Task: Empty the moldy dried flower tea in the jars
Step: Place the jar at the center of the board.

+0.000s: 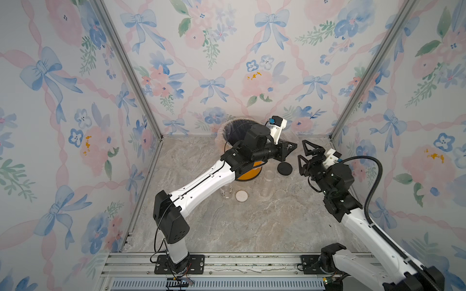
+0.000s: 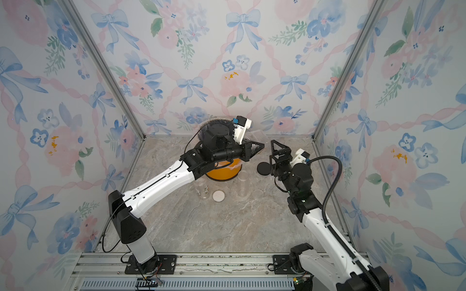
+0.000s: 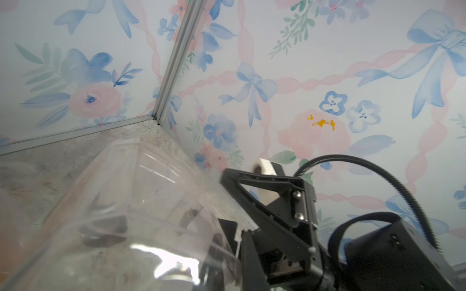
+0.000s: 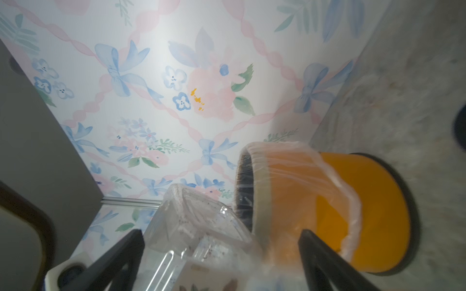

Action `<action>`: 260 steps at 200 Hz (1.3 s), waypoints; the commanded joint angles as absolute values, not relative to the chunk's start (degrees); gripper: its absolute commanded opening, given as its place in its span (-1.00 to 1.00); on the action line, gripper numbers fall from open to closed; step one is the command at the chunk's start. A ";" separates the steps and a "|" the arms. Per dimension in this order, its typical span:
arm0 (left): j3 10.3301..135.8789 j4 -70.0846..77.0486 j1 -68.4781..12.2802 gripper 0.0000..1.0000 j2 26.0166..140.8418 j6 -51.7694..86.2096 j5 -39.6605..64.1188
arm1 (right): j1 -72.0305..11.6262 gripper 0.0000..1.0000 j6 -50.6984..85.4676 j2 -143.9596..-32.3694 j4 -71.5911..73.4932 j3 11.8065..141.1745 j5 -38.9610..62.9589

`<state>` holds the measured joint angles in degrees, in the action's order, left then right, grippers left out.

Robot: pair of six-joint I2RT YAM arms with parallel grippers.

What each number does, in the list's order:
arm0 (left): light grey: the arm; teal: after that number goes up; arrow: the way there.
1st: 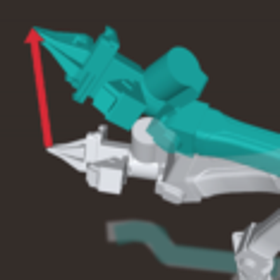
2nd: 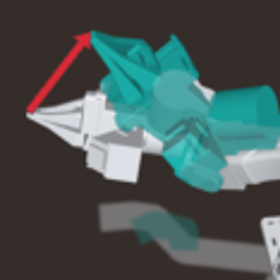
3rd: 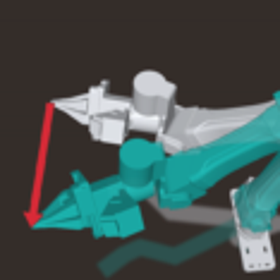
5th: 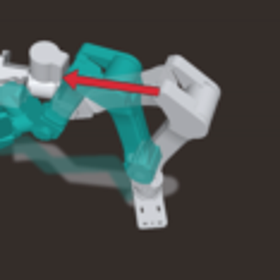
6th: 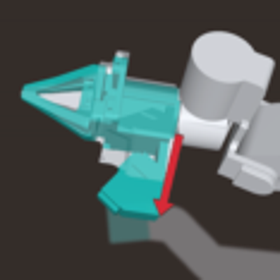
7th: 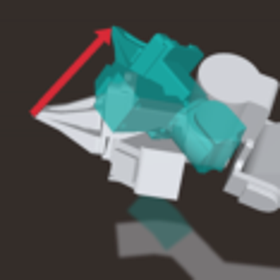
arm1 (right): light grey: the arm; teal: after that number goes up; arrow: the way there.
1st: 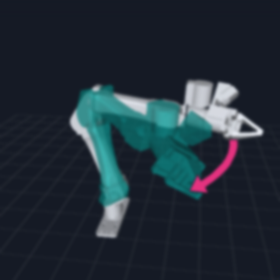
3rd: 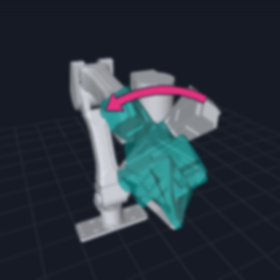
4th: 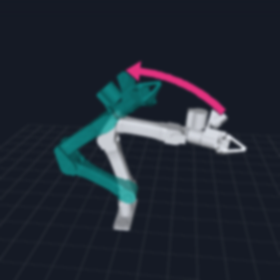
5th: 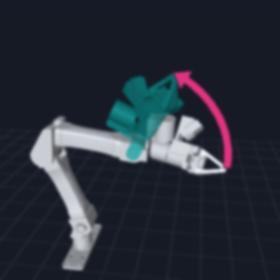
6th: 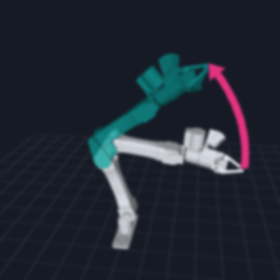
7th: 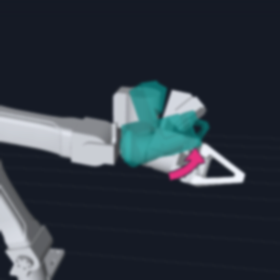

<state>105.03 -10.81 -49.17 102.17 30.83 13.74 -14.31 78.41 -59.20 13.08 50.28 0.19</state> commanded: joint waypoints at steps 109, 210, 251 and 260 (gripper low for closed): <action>137.35 -32.29 -59.60 -1.00 130.43 25.52 7.15 | 18.30 0.94 37.67 -55.94 -20.97 51.84 9.15; 142.23 -32.26 -60.84 -1.00 142.09 28.50 9.27 | 22.58 0.90 40.44 -66.18 -14.34 49.39 15.83; 142.04 -32.21 -60.64 -0.86 144.95 29.43 11.65 | 22.51 0.90 39.63 -68.36 -13.14 48.16 16.34; 141.90 -32.24 -60.53 -0.83 145.38 29.61 12.23 | 22.41 0.90 39.81 -68.73 -12.87 48.00 16.59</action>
<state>140.90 -31.88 -60.73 143.61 28.62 9.91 22.37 39.94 -67.13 -14.63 49.21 15.18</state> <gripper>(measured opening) 0.094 0.951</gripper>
